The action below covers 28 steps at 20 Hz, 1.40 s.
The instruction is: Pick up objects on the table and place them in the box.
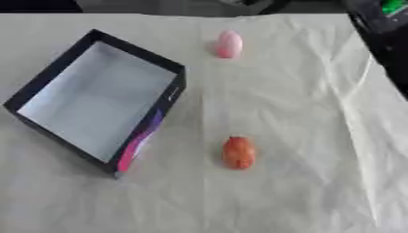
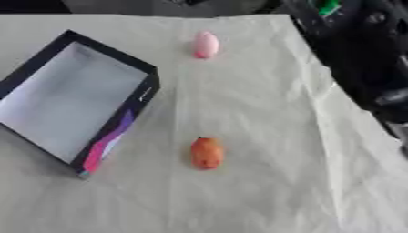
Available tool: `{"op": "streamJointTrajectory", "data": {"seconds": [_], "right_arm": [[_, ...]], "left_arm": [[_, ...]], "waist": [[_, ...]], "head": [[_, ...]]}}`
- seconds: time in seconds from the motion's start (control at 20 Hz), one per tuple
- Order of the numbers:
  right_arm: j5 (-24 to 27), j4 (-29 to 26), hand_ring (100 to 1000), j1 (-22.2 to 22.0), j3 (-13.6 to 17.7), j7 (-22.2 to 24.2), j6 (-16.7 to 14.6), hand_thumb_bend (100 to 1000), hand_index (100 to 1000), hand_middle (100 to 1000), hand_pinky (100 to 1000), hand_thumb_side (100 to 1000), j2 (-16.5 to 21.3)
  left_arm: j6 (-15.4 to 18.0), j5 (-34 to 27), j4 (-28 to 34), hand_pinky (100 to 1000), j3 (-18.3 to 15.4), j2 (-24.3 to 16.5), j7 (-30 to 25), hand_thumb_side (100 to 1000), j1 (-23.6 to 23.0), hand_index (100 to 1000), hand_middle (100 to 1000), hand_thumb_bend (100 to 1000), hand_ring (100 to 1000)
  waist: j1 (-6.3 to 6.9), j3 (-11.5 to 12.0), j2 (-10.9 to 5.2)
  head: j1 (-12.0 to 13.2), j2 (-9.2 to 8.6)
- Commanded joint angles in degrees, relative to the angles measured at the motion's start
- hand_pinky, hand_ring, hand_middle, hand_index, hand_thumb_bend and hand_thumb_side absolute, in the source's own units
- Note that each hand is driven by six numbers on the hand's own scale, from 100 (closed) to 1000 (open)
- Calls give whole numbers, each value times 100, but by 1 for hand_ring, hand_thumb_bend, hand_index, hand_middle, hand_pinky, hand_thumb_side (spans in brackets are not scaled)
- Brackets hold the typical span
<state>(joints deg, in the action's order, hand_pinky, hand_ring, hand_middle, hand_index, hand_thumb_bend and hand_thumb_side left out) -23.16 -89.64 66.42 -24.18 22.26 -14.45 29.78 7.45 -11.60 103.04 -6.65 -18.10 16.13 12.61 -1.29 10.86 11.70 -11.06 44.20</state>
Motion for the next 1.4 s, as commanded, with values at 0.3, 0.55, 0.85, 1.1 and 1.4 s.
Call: {"op": "streamJointTrajectory", "data": {"seconds": [0.3,0.55,0.85,1.1,1.4], "right_arm": [[-903,1268,636,637,-283,97,-631,353,594,508,825,100,-1170],[-1800,1837,640,609,-555,-26,-1287,383,594,517,809,100,-1681],[-2304,2313,635,395,-624,-156,-1709,339,591,512,808,100,-2045],[-2432,2556,631,247,-581,-166,-1754,276,589,507,811,100,-2177],[-2520,2707,618,106,-443,-362,-1532,221,588,503,809,100,-2239]], "left_arm": [[-42,-22,-86,853,-23,-188,-20,731,60,888,776,139,729],[-74,-22,-221,854,3,-229,-51,748,39,888,775,135,728],[-101,-20,-359,855,47,-226,-118,760,12,889,775,133,727],[-84,-34,-385,856,34,-229,-114,766,-15,889,775,131,727],[-99,-29,-414,857,41,-196,-135,776,-31,889,775,127,727]], "waist": [[-181,153,-200],[-285,192,-198],[-343,261,-170],[-360,286,-153],[-365,333,-111]], "head": [[-191,-8],[-193,-8],[-259,-8],[-258,-8],[-302,-8]]}}
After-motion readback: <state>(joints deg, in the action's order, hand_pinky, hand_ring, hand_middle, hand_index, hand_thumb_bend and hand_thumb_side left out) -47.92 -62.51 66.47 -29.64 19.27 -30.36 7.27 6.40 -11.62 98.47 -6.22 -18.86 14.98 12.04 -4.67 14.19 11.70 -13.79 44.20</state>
